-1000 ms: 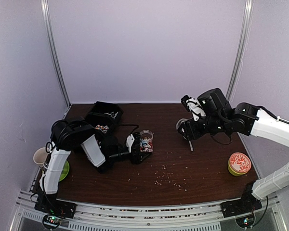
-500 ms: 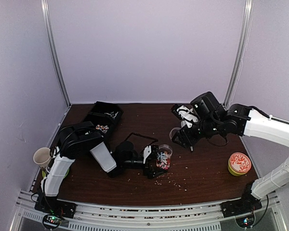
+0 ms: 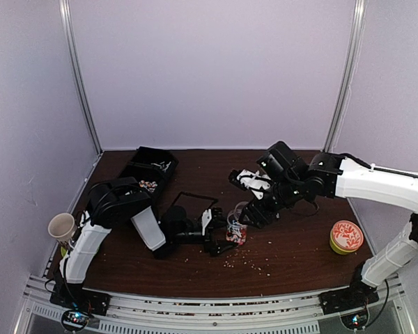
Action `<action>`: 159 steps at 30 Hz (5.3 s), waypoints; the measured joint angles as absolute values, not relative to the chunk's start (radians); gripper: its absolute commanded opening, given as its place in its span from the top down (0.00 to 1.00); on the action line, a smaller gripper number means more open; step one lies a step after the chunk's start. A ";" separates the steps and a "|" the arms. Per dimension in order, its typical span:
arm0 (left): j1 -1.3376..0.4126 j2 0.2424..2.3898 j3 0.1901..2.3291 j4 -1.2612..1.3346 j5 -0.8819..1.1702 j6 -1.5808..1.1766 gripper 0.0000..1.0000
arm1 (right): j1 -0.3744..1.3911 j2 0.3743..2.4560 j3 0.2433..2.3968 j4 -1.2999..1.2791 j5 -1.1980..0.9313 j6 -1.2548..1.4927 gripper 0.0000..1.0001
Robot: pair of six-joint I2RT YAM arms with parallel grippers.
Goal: Pack the candies
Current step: Hold the packing bottle at the center of the board, then place the box lid on the packing bottle.
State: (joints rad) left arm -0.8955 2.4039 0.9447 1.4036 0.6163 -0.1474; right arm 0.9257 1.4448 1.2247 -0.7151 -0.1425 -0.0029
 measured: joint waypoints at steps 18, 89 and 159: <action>-0.896 2.430 0.998 1.384 0.685 -0.148 0.28 | 0.928 1.580 1.311 -0.783 -0.149 -0.023 0.35; -0.900 2.431 0.960 1.444 0.560 -0.133 0.33 | 0.923 1.663 1.317 -0.677 -0.065 0.130 0.30; -0.902 2.431 0.962 1.446 0.542 -0.127 0.36 | 0.936 1.705 1.393 -0.756 -0.023 0.128 0.32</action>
State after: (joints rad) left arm -0.9024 2.4306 0.9619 1.4456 0.5415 -0.1272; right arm 0.9363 1.7054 1.3933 -0.7555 -0.0227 0.1276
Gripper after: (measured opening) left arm 0.643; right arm 0.683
